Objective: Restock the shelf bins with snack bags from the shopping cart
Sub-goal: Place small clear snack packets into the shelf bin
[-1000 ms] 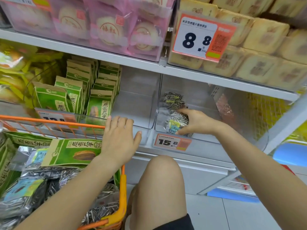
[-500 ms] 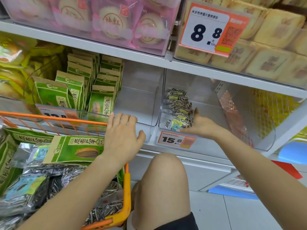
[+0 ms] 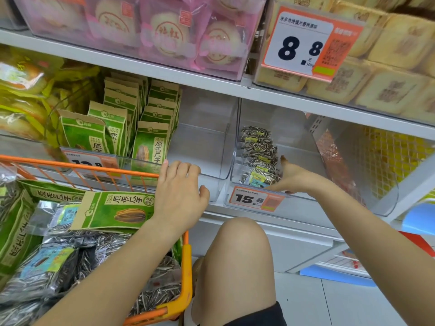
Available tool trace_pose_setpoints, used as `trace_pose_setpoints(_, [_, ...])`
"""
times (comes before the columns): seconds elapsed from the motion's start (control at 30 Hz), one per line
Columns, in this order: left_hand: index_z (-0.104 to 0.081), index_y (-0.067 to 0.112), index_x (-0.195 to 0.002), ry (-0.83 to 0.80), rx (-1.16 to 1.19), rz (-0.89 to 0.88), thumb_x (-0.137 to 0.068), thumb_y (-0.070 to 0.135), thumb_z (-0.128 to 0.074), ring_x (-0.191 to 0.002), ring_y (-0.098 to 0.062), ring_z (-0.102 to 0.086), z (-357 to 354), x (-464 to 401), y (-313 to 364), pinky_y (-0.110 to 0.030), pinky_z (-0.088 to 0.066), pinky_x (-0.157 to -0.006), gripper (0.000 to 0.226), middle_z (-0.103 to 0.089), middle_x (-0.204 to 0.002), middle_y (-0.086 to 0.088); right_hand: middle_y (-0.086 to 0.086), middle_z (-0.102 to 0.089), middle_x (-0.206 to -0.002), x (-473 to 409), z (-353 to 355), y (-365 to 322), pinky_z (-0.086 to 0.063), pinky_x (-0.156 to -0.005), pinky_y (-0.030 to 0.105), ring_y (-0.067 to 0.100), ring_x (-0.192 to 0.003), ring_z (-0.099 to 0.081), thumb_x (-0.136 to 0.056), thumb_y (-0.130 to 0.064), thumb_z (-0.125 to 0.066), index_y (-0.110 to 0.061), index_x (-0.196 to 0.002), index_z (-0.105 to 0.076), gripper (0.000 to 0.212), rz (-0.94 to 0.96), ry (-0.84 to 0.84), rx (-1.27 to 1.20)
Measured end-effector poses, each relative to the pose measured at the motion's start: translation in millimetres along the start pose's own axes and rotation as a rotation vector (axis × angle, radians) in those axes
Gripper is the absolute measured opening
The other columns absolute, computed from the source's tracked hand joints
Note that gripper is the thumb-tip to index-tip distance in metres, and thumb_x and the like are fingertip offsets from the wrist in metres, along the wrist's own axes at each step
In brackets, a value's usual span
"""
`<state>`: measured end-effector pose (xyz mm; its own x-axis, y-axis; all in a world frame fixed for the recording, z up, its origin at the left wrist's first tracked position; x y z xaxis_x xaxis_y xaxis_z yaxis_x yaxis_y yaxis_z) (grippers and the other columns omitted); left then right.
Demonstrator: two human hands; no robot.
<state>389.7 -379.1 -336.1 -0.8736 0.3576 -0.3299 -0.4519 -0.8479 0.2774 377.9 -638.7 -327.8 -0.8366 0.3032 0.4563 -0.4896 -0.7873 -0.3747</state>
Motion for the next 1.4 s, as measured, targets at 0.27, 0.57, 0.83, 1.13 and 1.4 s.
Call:
trace_pose_setpoints(0.27, [-0.060, 0.012, -0.112, -0.011, -0.002, -0.012, -0.079, 0.032, -0.040, -0.114, -0.026, -0.047, 1.5, 0.8, 1.0, -0.043, -0.014, -0.114, 0.043, -0.060, -0.108, -0.005, 0.017, -0.065, -0.117, 1.6, 5.9, 9.4, -0.055, -0.078, 0.037, 0.026, -0.085, -0.066, -0.075, -0.018, -0.075, 0.002, -0.129, -0.051, 0.063, -0.023, 0.148, 0.148])
trace_pose_setpoints(0.57, [-0.032, 0.020, -0.144, -0.126, 0.132, -0.019, -0.095, 0.037, -0.043, -0.141, -0.021, -0.022, 36.1, 4.5, -18.9, -0.038, -0.005, -0.118, 0.053, -0.035, -0.149, -0.002, 0.015, -0.048, -0.137, 52.6, 20.9, -20.4, -0.046, -0.083, 0.043, 0.035, -0.117, -0.054, -0.083, -0.054, -0.063, -0.020, -0.150, -0.020, 0.086, 0.056, 0.492, 0.421])
trace_pose_setpoints(0.83, [-0.057, 0.027, -0.120, -0.419, 0.185, 0.062, -0.094, 0.038, -0.049, -0.099, -0.009, -0.061, 101.6, 68.1, -98.8, -0.033, -0.050, -0.086, 0.029, -0.064, -0.111, 0.014, -0.013, -0.065, -0.117, 139.0, -60.0, -125.7, -0.047, -0.084, 0.033, 0.016, -0.106, -0.062, -0.089, -0.051, -0.054, -0.033, -0.126, -0.057, 0.042, 0.696, 0.347, 0.301])
trace_pose_setpoints(1.13, [-0.054, 0.039, -0.120, -0.434, 0.268, 0.181, -0.091, 0.051, -0.048, -0.093, 0.008, -0.058, 96.5, 133.8, -135.7, -0.027, -0.052, -0.081, 0.032, -0.062, -0.101, 0.027, 0.003, -0.067, -0.096, 155.2, -167.7, -169.8, -0.018, -0.117, 0.040, 0.021, -0.102, -0.059, -0.094, -0.052, -0.039, -0.022, -0.112, -0.060, 0.040, 0.973, -0.129, 0.779])
trace_pose_setpoints(1.4, [-0.057, 0.035, -0.120, -0.255, 0.450, 0.245, -0.092, 0.048, -0.045, -0.100, 0.010, -0.055, 108.4, 135.1, -135.4, -0.021, -0.049, -0.087, 0.033, -0.062, -0.104, 0.025, -0.009, -0.073, -0.085, 138.4, -119.5, -193.8, -0.044, -0.055, 0.030, 0.021, -0.077, -0.069, -0.092, -0.053, -0.023, -0.034, -0.101, -0.067, 0.049, 0.954, 0.448, 0.393])
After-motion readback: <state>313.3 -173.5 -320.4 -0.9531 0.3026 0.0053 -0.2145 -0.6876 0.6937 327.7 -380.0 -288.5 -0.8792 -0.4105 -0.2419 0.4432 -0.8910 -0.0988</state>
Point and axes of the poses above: each hand's wrist, its own x-axis away from the middle knuckle, its own z-axis out of the back of the hand, y = z × x, the point moved 5 cm from there along -x, towards the middle knuckle
